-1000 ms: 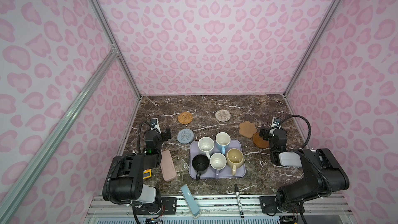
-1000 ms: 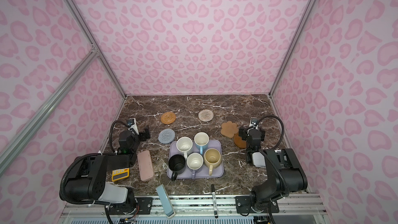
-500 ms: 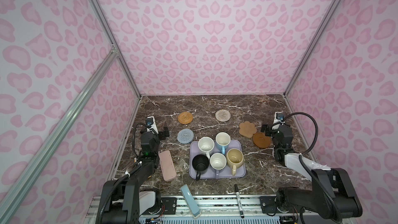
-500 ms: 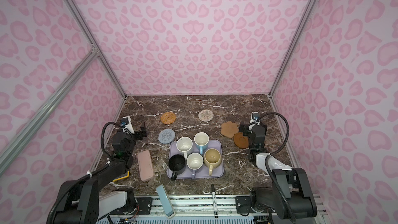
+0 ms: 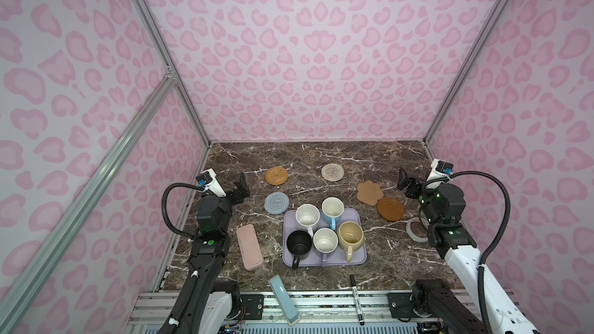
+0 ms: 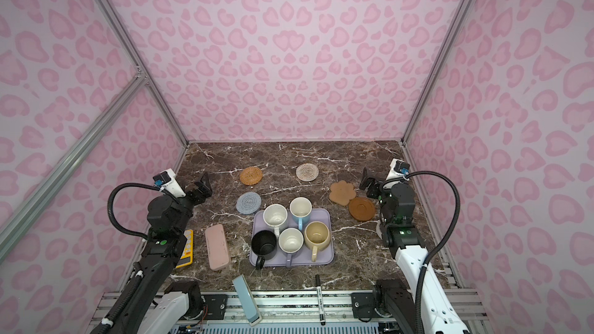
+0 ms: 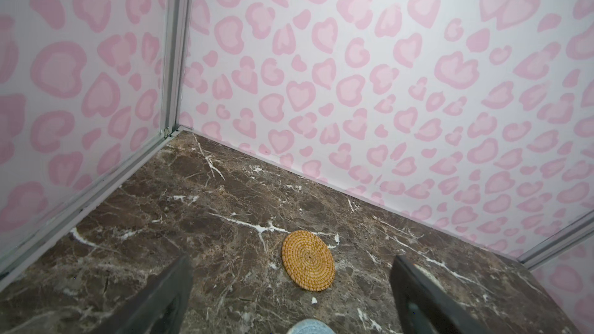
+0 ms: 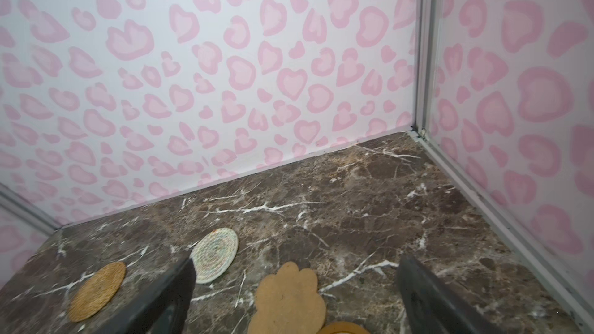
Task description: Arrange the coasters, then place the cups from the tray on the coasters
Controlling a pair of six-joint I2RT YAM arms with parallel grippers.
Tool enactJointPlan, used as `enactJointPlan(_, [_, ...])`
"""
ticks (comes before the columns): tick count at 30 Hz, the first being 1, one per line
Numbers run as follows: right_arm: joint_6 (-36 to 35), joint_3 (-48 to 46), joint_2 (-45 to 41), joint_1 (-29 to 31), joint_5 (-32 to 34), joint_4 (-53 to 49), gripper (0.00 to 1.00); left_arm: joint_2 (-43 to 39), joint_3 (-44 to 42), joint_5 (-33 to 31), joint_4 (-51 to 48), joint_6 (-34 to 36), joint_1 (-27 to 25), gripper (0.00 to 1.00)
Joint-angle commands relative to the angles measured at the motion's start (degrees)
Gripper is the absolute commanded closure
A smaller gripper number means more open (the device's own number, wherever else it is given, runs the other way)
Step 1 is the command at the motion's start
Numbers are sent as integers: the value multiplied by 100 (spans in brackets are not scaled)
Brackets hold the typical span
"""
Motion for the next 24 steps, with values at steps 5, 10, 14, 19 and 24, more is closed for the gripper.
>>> enactJointPlan(5, [97, 675, 618, 288, -1019, -1035, 0, 64, 594, 565, -1002, -791, -5, 3])
enactJointPlan(10, [-387, 1090, 1186, 1303, -71, -1373, 0, 963, 1453, 602, -1896, -568, -452, 3])
enactJointPlan(14, [-576, 1688, 1790, 1952, 391, -1711, 0, 1724, 1957, 394, -2216, -324, -885, 3])
enactJointPlan(19, [-582, 2266, 2412, 2580, 537, -1786, 0, 2926, 2708, 249, -2742, -248, -1090, 3])
enactJointPlan(24, [-629, 2841, 3052, 3035, 606, -1891, 0, 4162, 3696, -292, -3511, -86, -1325, 3])
